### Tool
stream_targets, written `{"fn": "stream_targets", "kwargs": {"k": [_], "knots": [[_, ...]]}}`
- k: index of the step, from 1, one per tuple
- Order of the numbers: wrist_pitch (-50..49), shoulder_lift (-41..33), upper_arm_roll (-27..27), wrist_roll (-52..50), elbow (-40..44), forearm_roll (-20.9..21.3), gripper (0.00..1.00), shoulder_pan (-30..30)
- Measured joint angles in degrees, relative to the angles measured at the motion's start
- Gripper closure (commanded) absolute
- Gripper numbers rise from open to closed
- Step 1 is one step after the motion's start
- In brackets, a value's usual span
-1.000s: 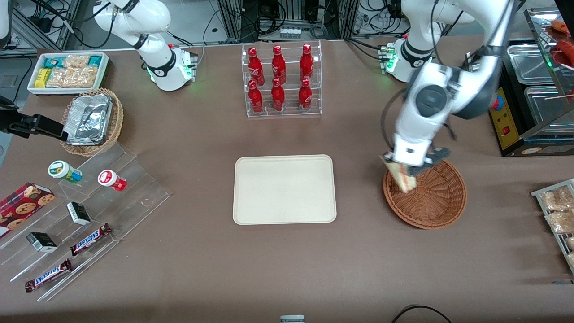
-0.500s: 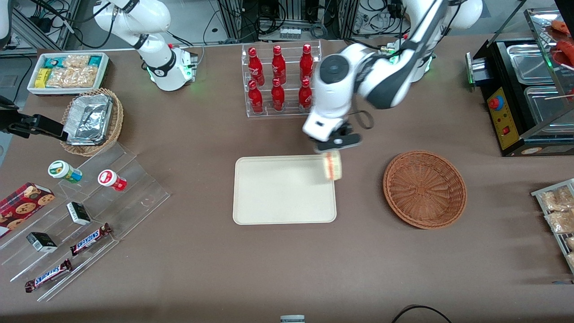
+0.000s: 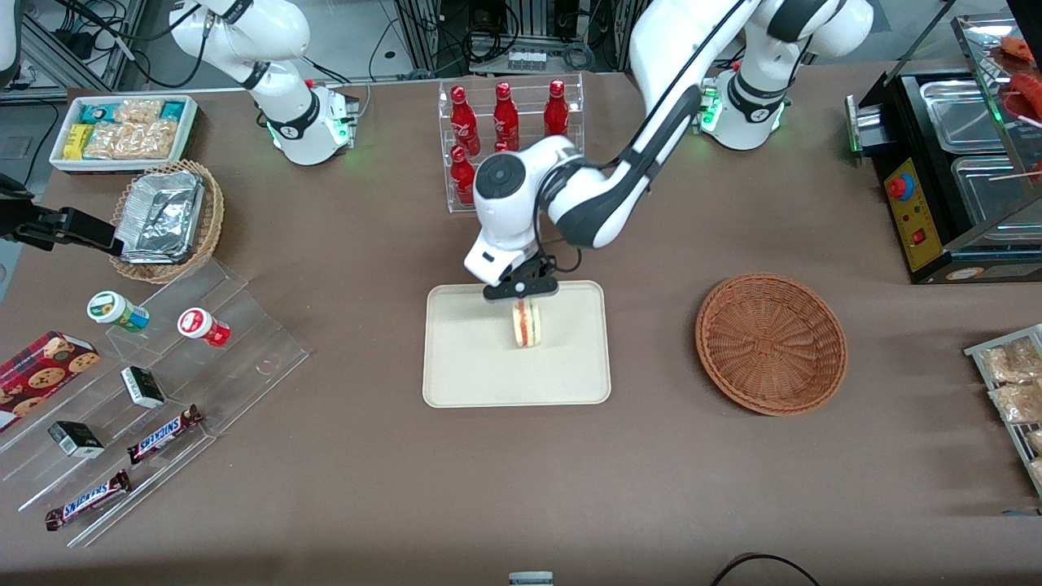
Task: Place sandwich from basket to tray
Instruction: 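Carry the sandwich with the left gripper over the cream tray and lower it, then open the left gripper to release the sandwich upright on the tray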
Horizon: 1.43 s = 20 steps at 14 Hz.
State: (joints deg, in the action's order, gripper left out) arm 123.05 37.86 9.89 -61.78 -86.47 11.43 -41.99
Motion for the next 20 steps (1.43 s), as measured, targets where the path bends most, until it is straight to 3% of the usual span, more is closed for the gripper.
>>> {"fn": "stream_targets", "kwargs": {"k": [4, 6, 7, 9, 15, 20], "knots": [[3.43, 3.23, -0.2, 1.32, 1.53, 0.42, 1.0, 0.01], [4.84, 4.19, -0.19, 1.8, 1.66, 0.45, 0.9, -0.05], [5.16, 4.6, -0.19, 1.92, 1.79, 0.47, 0.77, -0.22], [5.41, 5.17, -0.19, 1.98, 2.09, 0.49, 0.0, -0.61], [4.23, 4.58, -0.67, 2.05, 4.73, 0.73, 0.0, -0.61], [-9.06, -3.43, -1.21, -0.95, 6.13, 0.48, 0.0, 1.06]]}}
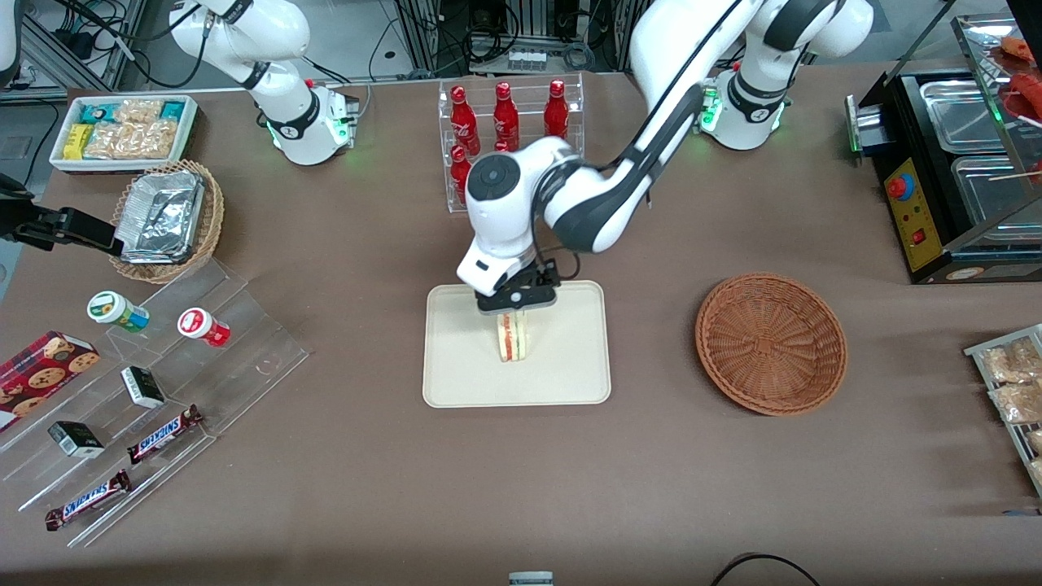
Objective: Place sandwich from basket to tray
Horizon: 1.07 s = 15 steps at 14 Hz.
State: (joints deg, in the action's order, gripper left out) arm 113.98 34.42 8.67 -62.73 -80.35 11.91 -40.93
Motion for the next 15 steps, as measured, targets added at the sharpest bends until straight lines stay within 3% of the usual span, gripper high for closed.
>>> {"fn": "stream_targets", "kwargs": {"k": [7, 15], "knots": [[-19.37, -14.37, -0.18, 3.25, 0.0, -4.1, 0.0, 8.88], [-35.74, -27.54, -0.61, 34.91, -2.18, -9.48, 0.0, 26.5]]}}
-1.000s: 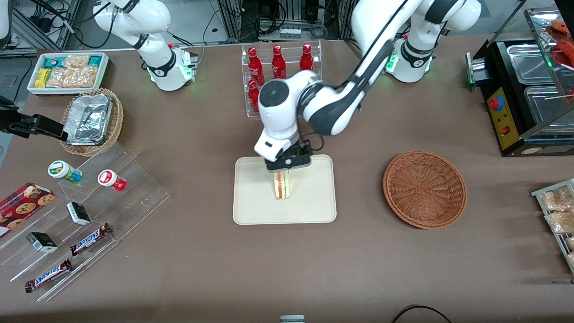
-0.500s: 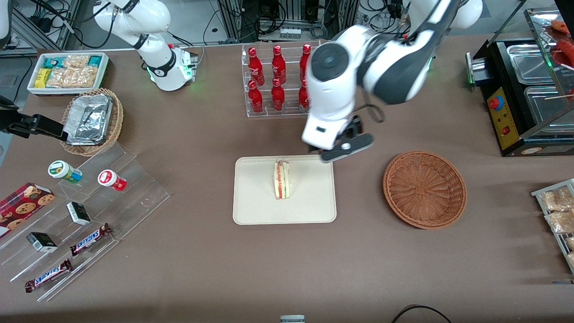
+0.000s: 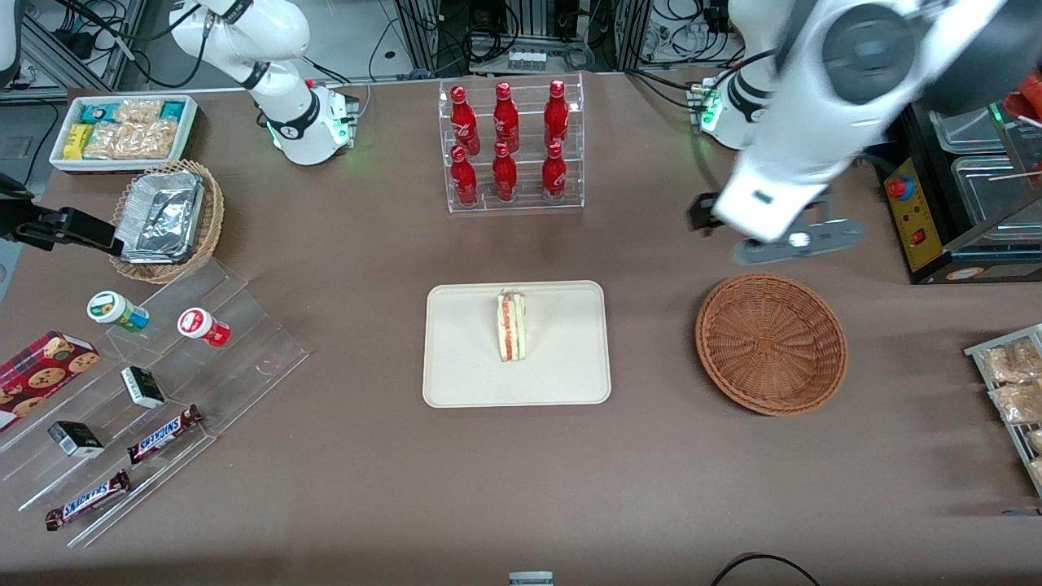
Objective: Place sandwich from basket to tray
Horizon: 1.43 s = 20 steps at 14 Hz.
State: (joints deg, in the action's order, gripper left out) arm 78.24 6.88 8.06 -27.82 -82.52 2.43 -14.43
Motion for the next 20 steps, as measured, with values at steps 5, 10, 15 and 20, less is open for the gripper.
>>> {"fn": "stream_targets", "kwargs": {"k": [5, 10, 15, 20], "knots": [[-1.49, -5.71, -0.76, 20.05, -5.04, -1.52, 0.0, 9.49], [-1.71, -9.43, -9.44, 30.95, -7.33, -2.61, 0.0, 10.84], [-1.39, -10.01, -10.38, 31.77, -8.02, -2.6, 0.0, 11.63], [-0.67, -9.44, -10.19, 29.06, -8.05, -1.55, 0.0, 11.7]]}}
